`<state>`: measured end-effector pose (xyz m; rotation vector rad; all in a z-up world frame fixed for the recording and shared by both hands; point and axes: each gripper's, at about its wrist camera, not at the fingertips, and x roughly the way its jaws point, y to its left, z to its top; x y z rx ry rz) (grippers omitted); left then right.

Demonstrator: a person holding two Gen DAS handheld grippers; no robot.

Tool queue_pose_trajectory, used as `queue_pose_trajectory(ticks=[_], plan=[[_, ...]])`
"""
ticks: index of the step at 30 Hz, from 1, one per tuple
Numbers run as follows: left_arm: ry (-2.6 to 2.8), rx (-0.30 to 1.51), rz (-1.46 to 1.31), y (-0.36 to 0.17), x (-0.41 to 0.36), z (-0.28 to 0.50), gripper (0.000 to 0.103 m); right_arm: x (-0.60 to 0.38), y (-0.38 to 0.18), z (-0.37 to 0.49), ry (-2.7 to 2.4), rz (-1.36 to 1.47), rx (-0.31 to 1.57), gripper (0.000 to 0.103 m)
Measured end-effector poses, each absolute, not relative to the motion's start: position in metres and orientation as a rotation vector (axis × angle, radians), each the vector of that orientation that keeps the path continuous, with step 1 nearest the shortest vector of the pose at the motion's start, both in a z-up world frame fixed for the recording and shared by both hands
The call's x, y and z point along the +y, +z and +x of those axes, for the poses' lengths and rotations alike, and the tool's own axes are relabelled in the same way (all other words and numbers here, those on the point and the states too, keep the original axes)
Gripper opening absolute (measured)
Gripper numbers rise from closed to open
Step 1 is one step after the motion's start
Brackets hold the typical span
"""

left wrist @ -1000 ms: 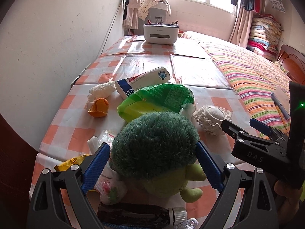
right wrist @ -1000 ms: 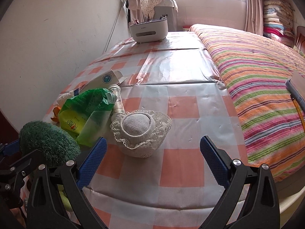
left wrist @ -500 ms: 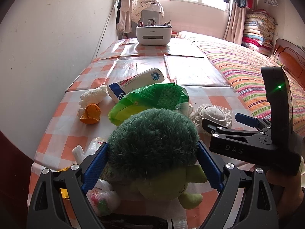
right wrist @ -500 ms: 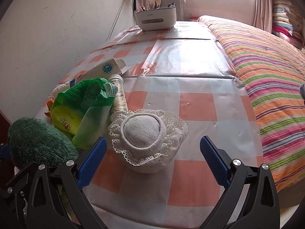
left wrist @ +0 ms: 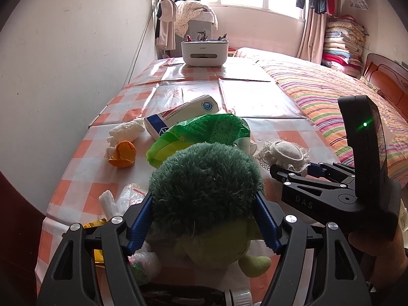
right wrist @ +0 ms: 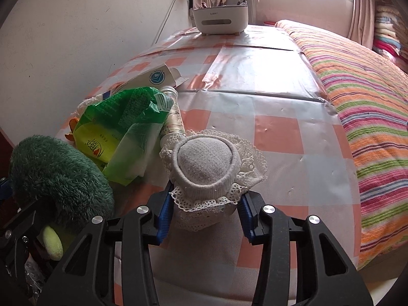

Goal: Collect trash
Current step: 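Carry the lace cap in the right tool over the cream bin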

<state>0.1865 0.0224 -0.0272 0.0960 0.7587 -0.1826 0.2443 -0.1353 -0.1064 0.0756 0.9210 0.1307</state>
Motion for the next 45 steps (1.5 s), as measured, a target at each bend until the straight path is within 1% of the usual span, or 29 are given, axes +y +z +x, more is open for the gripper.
queue_pose_trajectory(ticks=[11, 22, 34, 38, 45], plan=[[-0.180, 0.740, 0.085, -0.026, 0.024, 0.179, 0.067, -0.137, -0.087, 0.210, 0.153, 0.103, 0.867, 0.043], [-0.191, 0.700, 0.092, -0.021, 0.014, 0.157, 0.067, -0.160, -0.064, 0.162, 0.145, 0.113, 0.801, 0.043], [-0.241, 0.644, 0.118, -0.010, -0.007, 0.117, 0.067, -0.191, -0.056, 0.116, 0.097, 0.128, 0.744, 0.043], [-0.267, 0.616, 0.125, -0.002, -0.014, 0.100, 0.067, -0.205, -0.057, 0.102, 0.065, 0.195, 0.732, 0.043], [-0.333, 0.585, 0.144, 0.002, -0.043, 0.069, 0.067, -0.234, -0.049, 0.066, -0.034, 0.242, 0.650, 0.043]])
